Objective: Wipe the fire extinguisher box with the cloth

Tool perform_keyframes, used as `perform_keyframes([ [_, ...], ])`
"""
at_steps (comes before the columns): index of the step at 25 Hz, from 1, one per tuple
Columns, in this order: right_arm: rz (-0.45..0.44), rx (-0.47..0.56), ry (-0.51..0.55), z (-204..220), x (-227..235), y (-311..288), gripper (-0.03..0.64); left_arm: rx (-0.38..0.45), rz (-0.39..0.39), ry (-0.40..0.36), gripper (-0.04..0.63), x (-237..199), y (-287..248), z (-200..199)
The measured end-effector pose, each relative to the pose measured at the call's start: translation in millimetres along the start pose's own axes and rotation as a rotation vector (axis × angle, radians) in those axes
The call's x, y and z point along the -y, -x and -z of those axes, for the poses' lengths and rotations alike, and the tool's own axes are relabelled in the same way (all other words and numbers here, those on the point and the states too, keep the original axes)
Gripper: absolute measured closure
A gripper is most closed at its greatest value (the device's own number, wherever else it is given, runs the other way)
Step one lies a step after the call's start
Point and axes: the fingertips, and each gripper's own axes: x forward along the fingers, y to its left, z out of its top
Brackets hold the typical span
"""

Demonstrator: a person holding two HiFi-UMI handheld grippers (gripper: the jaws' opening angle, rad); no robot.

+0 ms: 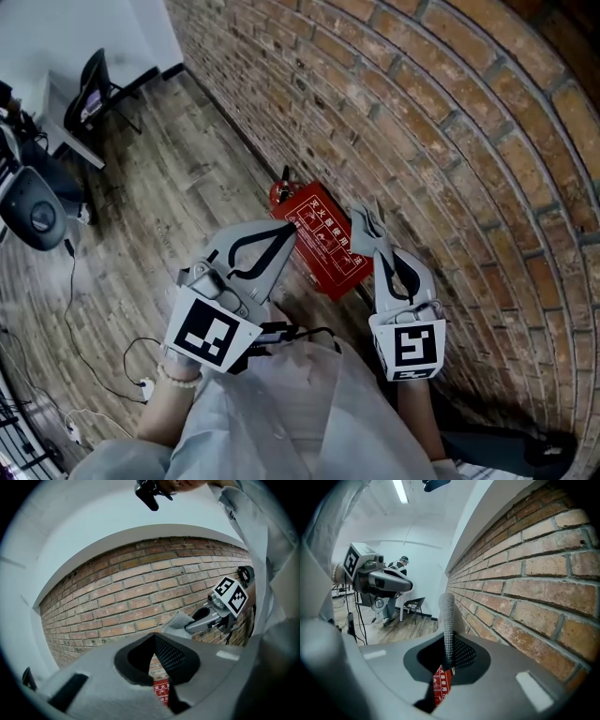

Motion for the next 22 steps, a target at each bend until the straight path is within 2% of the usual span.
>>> perform_keyframes([
  [7,-0.014,0.002,0.031,-6.6,-3.6,-2.3,0.598,0.009,0.000,0.005,0.595,-0.1,-2.6,-1.1],
  [22,-0.016,-0.006,0.019,0.7,-0.7,4.4,0.598,-0.001,0.022,0.004,0.596,12.0,-10.4,-1.3],
])
